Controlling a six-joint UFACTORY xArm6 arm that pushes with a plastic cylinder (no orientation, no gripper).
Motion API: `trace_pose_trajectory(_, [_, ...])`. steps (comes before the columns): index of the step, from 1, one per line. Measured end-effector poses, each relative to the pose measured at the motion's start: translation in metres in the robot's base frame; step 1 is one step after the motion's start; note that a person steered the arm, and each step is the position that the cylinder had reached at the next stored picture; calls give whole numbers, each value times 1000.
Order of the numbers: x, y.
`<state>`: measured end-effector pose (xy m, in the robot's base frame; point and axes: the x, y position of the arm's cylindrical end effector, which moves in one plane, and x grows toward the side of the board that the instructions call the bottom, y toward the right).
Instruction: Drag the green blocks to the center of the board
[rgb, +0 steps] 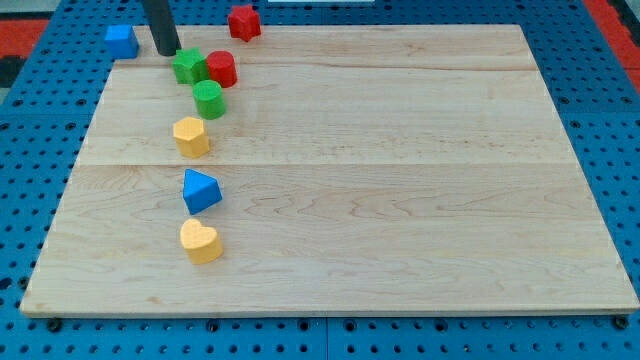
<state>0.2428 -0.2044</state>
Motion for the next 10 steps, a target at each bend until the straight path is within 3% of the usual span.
trace_pose_trajectory(1, [71,13])
trace_pose_trajectory(2, [94,10])
trace_pose_trajectory(4, [-38,-1])
trace_pose_trajectory(7, [-52,16])
trace_pose_trajectory(8, [-21,-4])
trace_pose_trajectory(9, [40,-73])
trace_pose_trajectory(10, [51,-99])
